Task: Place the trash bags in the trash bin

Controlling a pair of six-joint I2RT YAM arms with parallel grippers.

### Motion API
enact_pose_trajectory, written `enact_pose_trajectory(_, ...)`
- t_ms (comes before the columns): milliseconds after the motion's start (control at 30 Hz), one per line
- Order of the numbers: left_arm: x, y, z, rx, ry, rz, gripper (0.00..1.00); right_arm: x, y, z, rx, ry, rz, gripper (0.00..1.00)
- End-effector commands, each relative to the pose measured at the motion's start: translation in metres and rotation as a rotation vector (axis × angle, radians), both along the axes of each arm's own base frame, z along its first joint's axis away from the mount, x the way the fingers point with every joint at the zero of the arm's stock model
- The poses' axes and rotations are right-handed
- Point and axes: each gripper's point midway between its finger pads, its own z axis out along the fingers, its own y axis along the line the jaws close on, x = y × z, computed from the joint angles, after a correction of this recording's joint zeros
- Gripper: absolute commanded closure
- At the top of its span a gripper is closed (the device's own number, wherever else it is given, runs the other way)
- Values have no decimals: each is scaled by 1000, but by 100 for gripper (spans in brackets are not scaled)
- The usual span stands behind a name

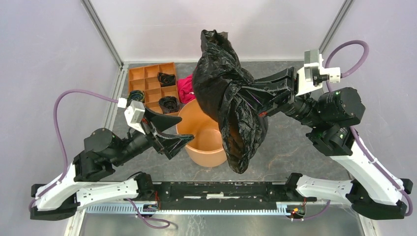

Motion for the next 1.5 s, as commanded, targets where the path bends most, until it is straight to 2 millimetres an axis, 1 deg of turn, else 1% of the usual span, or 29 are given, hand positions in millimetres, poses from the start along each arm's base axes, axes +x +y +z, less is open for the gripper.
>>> enact_pose_trajectory(0,5,5,-1,3,-31,35,0,11,-11,13,113,66,-52,99)
enact_pose_trajectory(100,5,6,1,3,-27,35,0,46,-20,-14,119,176,-225,99)
enact_pose_trajectory(167,7,5,2,6,-23,45,0,67,-27,-32,112,216,-341,99)
enact_pose_trajectory(267,13,5,5,5,-13,80,0,92,-35,-54,52,269,-494,99)
enact_pose_trajectory(300,17,6,5,4,-1,100,0,96,-36,-57,41,267,-518,99)
enact_pose_trajectory(367,26,9,1,20,31,162,0,102,-32,-71,1,261,-538,99)
enact_pose_trajectory(500,47,6,-23,114,106,279,0,110,-9,-97,-131,234,-522,99)
enact_pose_trajectory(533,51,3,-31,146,128,302,0,114,-5,-101,-153,235,-531,99)
enact_pose_trajectory(600,61,-3,-47,194,176,354,1,119,-3,-101,-182,231,-548,99)
enact_pose_trajectory(633,67,-8,-58,213,209,389,1,122,-3,-100,-190,227,-561,99)
enact_pose_trajectory(667,70,-13,-69,221,234,408,2,123,-4,-97,-190,221,-574,99)
enact_pose_trajectory(733,73,-31,-86,235,259,392,3,129,-6,-94,-182,219,-610,100)
enact_pose_trajectory(767,78,-35,-94,256,270,407,3,132,-7,-94,-178,214,-626,99)
enact_pose_trajectory(833,89,-33,-106,307,296,475,4,140,-5,-96,-186,209,-661,99)
enact_pose_trajectory(900,93,-27,-105,324,299,510,3,149,-2,-101,-215,212,-694,99)
enact_pose_trajectory(933,91,-26,-100,315,292,495,1,155,-1,-104,-230,219,-718,99)
enact_pose_trajectory(1033,75,-22,-79,240,249,392,0,165,0,-111,-254,237,-765,99)
enact_pose_trajectory(1167,47,-2,-56,150,203,268,0,162,3,-111,-224,244,-733,99)
enact_pose_trajectory(1200,37,1,-48,125,186,211,0,160,5,-112,-214,248,-715,99)
enact_pose_trajectory(1233,26,-3,-44,109,173,145,0,157,7,-112,-203,257,-698,99)
enact_pose_trajectory(1267,15,-10,-38,93,161,67,0,156,8,-112,-192,265,-683,99)
enact_pose_trajectory(1300,2,-21,-32,72,146,-30,0,154,11,-113,-181,276,-666,99)
enact_pose_trajectory(1367,-23,-48,-25,49,126,-220,0,150,15,-111,-154,293,-626,99)
enact_pose_trajectory(1433,-34,-74,-27,67,127,-341,0,148,21,-112,-137,318,-594,99)
enact_pose_trajectory(1467,-34,-86,-31,83,132,-372,0,148,22,-107,-107,322,-585,99)
